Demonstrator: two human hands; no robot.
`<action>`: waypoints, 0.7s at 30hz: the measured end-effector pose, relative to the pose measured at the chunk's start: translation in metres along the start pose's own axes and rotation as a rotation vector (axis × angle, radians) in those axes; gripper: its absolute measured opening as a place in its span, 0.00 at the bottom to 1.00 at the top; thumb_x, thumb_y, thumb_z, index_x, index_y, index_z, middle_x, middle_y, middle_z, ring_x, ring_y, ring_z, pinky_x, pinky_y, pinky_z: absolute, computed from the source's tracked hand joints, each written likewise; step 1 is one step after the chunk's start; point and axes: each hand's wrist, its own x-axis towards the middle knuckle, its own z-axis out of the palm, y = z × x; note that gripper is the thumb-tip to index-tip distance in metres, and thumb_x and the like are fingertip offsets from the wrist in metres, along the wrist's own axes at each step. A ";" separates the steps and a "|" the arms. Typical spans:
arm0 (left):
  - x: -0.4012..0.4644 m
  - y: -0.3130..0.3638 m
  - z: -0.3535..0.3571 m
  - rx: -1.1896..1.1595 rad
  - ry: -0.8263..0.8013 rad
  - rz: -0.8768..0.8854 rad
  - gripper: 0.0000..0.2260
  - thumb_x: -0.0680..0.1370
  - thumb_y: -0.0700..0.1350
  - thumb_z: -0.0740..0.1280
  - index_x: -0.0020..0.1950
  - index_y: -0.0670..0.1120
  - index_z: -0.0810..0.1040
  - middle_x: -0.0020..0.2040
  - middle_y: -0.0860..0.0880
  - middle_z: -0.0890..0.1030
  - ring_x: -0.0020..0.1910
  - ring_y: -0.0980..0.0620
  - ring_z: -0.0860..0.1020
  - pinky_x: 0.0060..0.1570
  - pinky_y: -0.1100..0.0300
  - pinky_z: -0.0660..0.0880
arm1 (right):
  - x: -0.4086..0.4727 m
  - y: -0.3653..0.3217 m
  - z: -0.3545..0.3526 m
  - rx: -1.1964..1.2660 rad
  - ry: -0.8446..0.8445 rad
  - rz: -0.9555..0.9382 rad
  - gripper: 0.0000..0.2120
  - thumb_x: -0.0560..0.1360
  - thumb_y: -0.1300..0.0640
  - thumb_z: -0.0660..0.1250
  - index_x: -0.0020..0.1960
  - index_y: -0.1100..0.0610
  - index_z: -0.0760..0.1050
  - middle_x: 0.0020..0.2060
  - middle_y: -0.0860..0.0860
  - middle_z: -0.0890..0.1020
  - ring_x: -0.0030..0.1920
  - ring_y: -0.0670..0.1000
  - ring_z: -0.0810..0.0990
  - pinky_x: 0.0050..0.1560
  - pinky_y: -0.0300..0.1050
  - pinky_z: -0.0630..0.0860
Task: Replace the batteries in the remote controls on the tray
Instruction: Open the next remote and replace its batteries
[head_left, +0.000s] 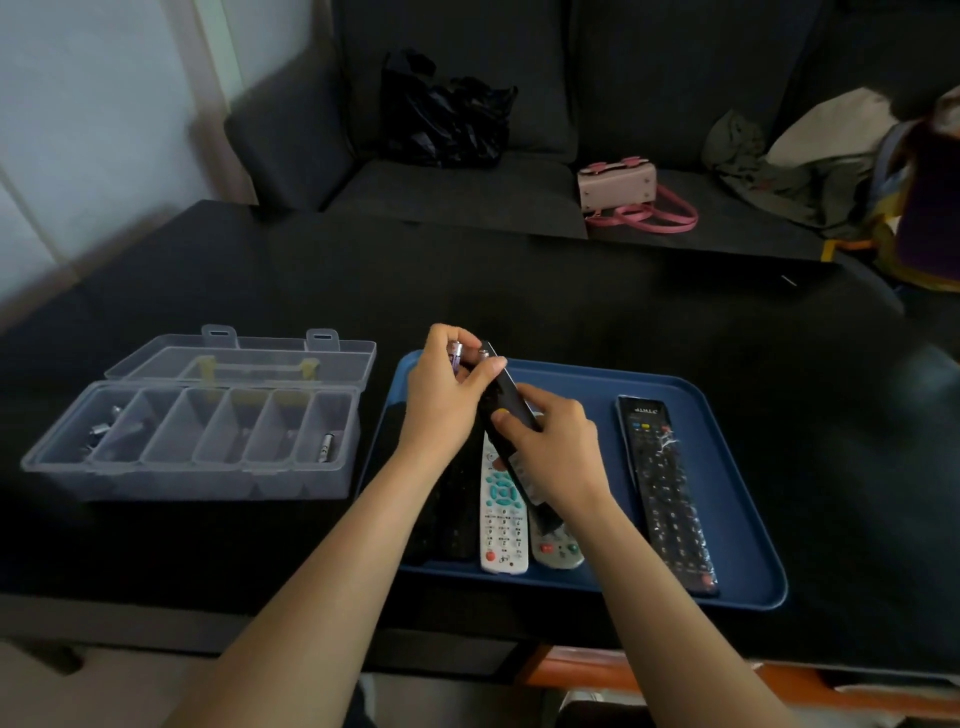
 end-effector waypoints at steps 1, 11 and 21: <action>0.000 0.000 0.000 -0.007 0.022 0.012 0.07 0.75 0.41 0.68 0.50 0.46 0.73 0.41 0.56 0.75 0.40 0.62 0.76 0.38 0.76 0.71 | 0.001 -0.002 0.000 0.014 0.001 0.007 0.11 0.77 0.53 0.65 0.59 0.48 0.77 0.42 0.47 0.83 0.37 0.45 0.83 0.43 0.47 0.82; -0.003 0.000 -0.068 0.319 0.227 0.059 0.02 0.73 0.43 0.71 0.44 0.46 0.80 0.37 0.55 0.78 0.35 0.63 0.74 0.36 0.77 0.67 | -0.009 -0.034 0.012 0.354 -0.113 0.133 0.11 0.77 0.61 0.65 0.58 0.52 0.76 0.46 0.55 0.83 0.36 0.52 0.84 0.35 0.42 0.81; 0.000 -0.004 -0.112 0.711 -0.011 -0.271 0.05 0.76 0.42 0.67 0.43 0.40 0.78 0.41 0.48 0.78 0.43 0.51 0.77 0.38 0.64 0.65 | -0.020 -0.071 0.040 0.344 -0.145 0.085 0.11 0.77 0.59 0.66 0.57 0.50 0.76 0.43 0.55 0.84 0.38 0.56 0.85 0.47 0.57 0.81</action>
